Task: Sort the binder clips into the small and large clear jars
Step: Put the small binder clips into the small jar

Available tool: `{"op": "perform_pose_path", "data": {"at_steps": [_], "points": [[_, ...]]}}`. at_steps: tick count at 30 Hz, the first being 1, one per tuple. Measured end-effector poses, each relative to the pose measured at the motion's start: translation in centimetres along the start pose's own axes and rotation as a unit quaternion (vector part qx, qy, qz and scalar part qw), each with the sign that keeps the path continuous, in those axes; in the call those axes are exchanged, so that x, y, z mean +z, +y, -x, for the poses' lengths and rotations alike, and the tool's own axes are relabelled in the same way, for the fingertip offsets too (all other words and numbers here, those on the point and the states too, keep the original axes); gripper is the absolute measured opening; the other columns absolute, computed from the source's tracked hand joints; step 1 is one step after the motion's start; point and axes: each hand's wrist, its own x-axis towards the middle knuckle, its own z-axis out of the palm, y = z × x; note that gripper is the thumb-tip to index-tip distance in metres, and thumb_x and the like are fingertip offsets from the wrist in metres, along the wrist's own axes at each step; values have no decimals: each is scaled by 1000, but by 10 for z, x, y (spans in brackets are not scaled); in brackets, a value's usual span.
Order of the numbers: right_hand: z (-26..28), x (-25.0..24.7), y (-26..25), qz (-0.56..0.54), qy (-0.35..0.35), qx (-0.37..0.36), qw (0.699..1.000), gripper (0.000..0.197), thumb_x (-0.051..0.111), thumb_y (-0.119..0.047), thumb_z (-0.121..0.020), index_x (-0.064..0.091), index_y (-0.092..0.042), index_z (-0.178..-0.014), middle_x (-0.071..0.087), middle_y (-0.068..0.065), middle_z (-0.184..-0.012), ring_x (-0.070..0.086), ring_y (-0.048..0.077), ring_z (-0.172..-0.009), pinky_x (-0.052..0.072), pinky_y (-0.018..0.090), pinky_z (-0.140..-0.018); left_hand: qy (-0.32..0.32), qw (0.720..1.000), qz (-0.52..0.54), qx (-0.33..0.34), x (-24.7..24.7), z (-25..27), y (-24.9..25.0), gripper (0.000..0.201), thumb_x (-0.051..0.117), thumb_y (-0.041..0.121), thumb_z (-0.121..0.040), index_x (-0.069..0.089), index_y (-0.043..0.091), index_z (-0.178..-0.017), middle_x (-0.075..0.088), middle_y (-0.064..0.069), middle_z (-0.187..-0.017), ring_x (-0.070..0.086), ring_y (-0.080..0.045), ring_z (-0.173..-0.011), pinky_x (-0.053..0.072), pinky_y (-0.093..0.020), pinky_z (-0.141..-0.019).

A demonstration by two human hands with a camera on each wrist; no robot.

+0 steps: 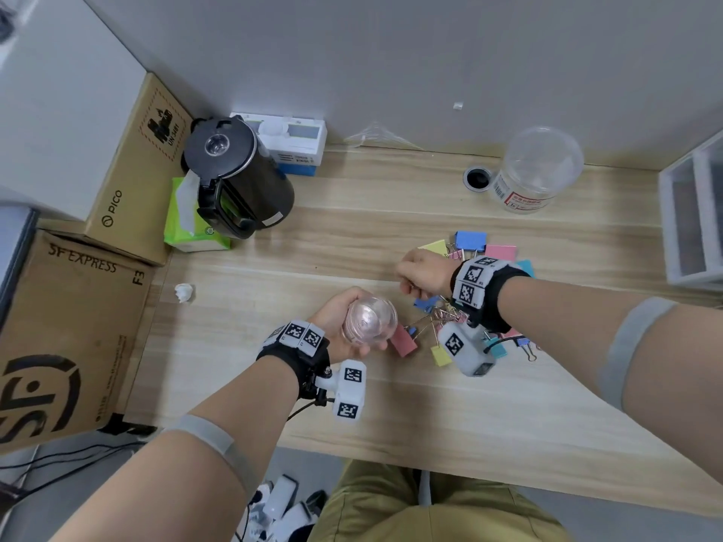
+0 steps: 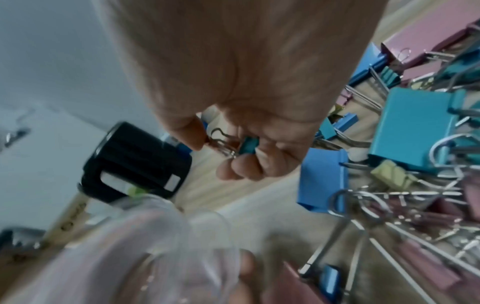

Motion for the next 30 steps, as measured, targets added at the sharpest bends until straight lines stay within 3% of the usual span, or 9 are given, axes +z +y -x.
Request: {"op": "perform_pose_path", "data": {"at_steps": [2,5,9,12,16,19,24,27,30], "points": [[4,-3,-11,-64,-36,10,997,22,43,-12,-93,53,-6,-74,60,11,-71,47,18,-50,32,25,-43,32,999,13,-1,2,-1,4,39,50,34,-93,71,1,-98,72,-19,-89,65,-30,-63,43,-23,-37],[15,-3,-27,-24,-76,-18,997,16,52,-14,-90,59,-10,-76,64,6,-71,52,16,-50,34,23,-43,62,998,22,-15,8,-3,10,41,49,37,-94,70,4,-104,73,-16,-86,65,-30,-61,46,-22,-37],[26,2,-38,101,-102,-33,989,16,60,-25,-87,70,-13,-93,75,5,-78,67,14,-68,54,30,-70,85,996,11,-2,14,-4,15,40,47,38,-97,71,7,-98,74,-11,-80,67,-28,-62,46,-22,-40],[31,2,-37,61,-126,-26,990,24,54,-13,-92,68,-4,-109,75,7,-73,69,22,-71,57,33,-77,82,997,6,-6,15,-4,14,43,45,40,-97,70,5,-100,73,-12,-81,68,-27,-62,47,-22,-41],[31,-4,-26,30,-49,-76,995,18,54,-4,-89,70,-7,-94,75,0,-78,70,17,-62,55,28,-59,79,997,12,-4,14,-2,11,39,50,37,-93,72,6,-98,71,-14,-81,67,-28,-58,44,-21,-39],[27,-6,-4,89,15,-90,992,12,63,-4,-82,70,-12,-86,71,2,-73,65,12,-60,53,25,-61,74,997,10,-3,11,-1,6,38,53,37,-91,73,5,-95,72,-15,-82,66,-31,-64,42,-21,-40],[31,4,29,359,-67,-89,927,28,71,-16,-73,64,-28,-97,66,-13,-84,63,11,-76,52,24,-64,9,999,-45,-9,8,1,-4,37,51,39,-92,69,6,-97,69,-15,-87,68,-29,-67,40,-23,-41],[28,19,40,411,-59,-137,899,30,74,-22,-73,59,-31,-98,60,-11,-88,59,15,-80,44,26,-61,-15,997,-78,-22,13,3,-8,37,51,39,-93,71,9,-95,71,-14,-86,69,-28,-67,40,-22,-42],[25,27,48,426,-40,-157,890,33,71,-27,-80,58,-25,-110,57,-2,-103,59,21,-93,51,35,-74,-34,994,-93,-36,16,-1,-11,38,52,40,-92,74,9,-94,72,-13,-92,69,-27,-69,41,-23,-43]]}}
